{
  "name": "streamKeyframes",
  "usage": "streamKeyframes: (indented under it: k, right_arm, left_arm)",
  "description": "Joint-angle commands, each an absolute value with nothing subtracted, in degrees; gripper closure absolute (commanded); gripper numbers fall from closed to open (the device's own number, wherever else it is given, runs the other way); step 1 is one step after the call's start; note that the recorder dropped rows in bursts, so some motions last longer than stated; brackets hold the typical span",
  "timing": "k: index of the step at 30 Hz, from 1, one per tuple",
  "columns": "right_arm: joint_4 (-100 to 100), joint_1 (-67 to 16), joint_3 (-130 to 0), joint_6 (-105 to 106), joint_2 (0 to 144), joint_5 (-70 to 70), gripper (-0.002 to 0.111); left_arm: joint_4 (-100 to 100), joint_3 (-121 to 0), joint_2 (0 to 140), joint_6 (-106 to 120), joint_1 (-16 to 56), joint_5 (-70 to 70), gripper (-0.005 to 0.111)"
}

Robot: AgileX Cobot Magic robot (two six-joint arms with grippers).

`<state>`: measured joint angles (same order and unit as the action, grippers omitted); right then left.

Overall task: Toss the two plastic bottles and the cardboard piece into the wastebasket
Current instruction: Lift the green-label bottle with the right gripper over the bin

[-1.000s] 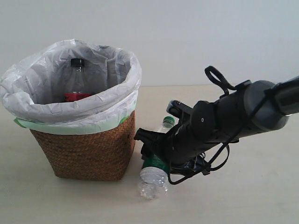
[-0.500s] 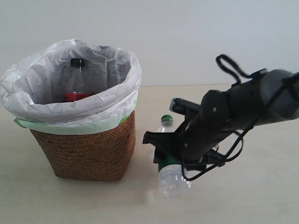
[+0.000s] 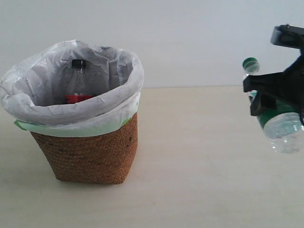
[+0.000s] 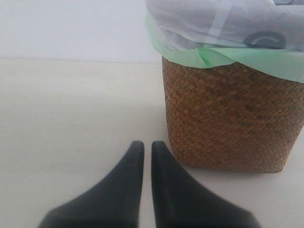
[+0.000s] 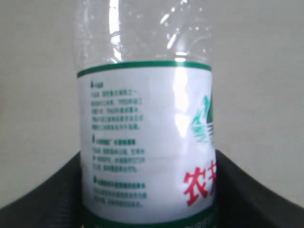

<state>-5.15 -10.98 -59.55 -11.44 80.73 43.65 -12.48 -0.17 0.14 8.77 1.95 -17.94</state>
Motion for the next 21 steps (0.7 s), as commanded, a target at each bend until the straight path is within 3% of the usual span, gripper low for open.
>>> streamKeyframes:
  k: [1,12,18,20,21]
  right_arm:
    - [-4.31,-6.0,-56.25,-8.03,79.02,43.99,0.107]
    - [-1.15,-0.53,-49.84,-9.51,81.02,36.92,0.107]
    - [-23.17,-12.35,-58.16,3.11,85.57,30.37,0.105]
    - [-43.32,-20.41,-73.86,13.57,88.75,39.37,0.085]
    - [-48.64,-22.87,-80.05,16.52,90.02,41.86,0.069]
  left_arm:
    - [-12.37,0.0,0.0,8.27,1.77,-17.89,0.101]
    - [-12.37,0.0,0.0,8.27,1.77,-17.89,0.101]
    - [-12.37,0.0,0.0,8.27,1.77,-17.89,0.101]
    - [-12.37,0.0,0.0,8.27,1.77,-17.89,0.101]
    - [-12.37,0.0,0.0,8.27,1.77,-17.89,0.101]
